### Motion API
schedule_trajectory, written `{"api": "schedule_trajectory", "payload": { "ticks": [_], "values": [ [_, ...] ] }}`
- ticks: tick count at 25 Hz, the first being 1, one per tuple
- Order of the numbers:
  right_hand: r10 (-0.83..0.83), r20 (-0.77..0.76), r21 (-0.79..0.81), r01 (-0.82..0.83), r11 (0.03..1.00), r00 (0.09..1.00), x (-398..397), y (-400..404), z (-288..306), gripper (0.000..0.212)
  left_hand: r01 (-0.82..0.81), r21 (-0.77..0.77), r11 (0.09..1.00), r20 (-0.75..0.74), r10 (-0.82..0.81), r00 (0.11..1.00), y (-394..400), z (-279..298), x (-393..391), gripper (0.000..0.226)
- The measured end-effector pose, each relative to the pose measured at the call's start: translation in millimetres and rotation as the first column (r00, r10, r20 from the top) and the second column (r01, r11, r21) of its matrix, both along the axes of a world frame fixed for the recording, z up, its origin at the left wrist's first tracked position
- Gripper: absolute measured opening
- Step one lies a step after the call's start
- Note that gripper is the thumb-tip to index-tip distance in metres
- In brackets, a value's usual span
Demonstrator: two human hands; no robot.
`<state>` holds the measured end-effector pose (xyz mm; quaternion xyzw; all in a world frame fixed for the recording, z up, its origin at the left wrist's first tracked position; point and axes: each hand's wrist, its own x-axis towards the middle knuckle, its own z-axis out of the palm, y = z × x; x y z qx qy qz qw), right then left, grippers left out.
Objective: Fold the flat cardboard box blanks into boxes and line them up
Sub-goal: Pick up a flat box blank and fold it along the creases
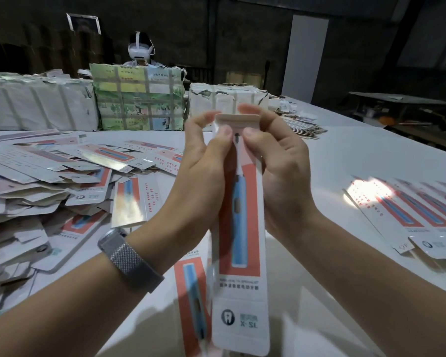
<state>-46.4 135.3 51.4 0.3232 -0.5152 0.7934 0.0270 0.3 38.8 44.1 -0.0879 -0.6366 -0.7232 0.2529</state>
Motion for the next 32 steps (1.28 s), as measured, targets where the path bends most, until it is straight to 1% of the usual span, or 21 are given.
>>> {"api": "schedule_trajectory", "payload": {
  "ticks": [2,4,8,11,14,16,19,21,25,28,30,32],
  "values": [
    [-0.012,-0.009,0.003,0.012,1.0,1.0,3.7,-0.7,-0.2,0.016,-0.049,-0.069,0.996,-0.049,0.045,0.998,1.6,-0.8,1.3,0.012],
    [-0.018,-0.003,-0.013,0.018,1.0,1.0,8.2,-1.2,1.5,0.012,-0.05,-0.094,0.994,-0.092,0.041,0.995,3.3,-2.3,2.5,0.012],
    [-0.001,0.041,-0.038,0.003,0.999,0.999,12.9,0.8,6.0,0.018,-0.043,-0.164,0.986,-0.119,0.023,0.993,0.2,-4.5,4.1,0.009],
    [0.067,0.066,-0.047,-0.064,0.997,0.996,12.8,4.1,7.2,0.018,-0.09,-0.245,0.965,-0.145,0.055,0.988,-1.8,-6.7,5.0,0.018],
    [0.076,0.049,-0.033,-0.075,0.997,0.996,10.4,6.4,5.3,0.023,-0.115,-0.278,0.954,-0.15,0.075,0.986,-1.1,-9.8,4.1,0.024],
    [0.067,0.044,-0.015,-0.066,0.998,0.997,7.6,7.8,3.1,0.026,-0.117,-0.289,0.95,-0.157,0.073,0.985,-1.0,-12.4,2.9,0.023],
    [0.038,0.06,0.012,-0.038,0.999,0.998,4.4,10.4,0.6,0.029,-0.112,-0.346,0.932,-0.162,0.058,0.985,-2.0,-15.6,0.9,0.022],
    [0.035,0.064,0.002,-0.035,0.999,0.997,2.9,11.9,0.6,0.031,-0.082,-0.352,0.932,-0.155,0.028,0.987,-2.8,-16.7,0.1,0.026],
    [0.01,0.049,0.022,-0.011,1.0,0.999,0.1,12.9,4.1,0.03,-0.081,-0.36,0.929,-0.174,0.018,0.985,-4.1,-16.3,0.7,0.034],
    [-0.003,0.066,0.075,-0.002,0.997,0.998,-2.9,14.2,6.6,0.028,-0.083,-0.34,0.937,-0.199,0.015,0.98,-3.0,-15.0,2.3,0.027],
    [-0.018,0.073,0.108,0.01,0.994,0.997,-3.4,15.0,7.8,0.029,-0.073,-0.316,0.946,-0.18,0.015,0.983,-1.6,-13.6,2.8,0.023],
    [-0.027,0.045,0.125,0.021,0.992,0.999,-3.8,15.3,8.1,0.029,-0.055,-0.273,0.96,-0.165,0.01,0.986,-0.8,-12.2,3.0,0.019]
  ]
}}
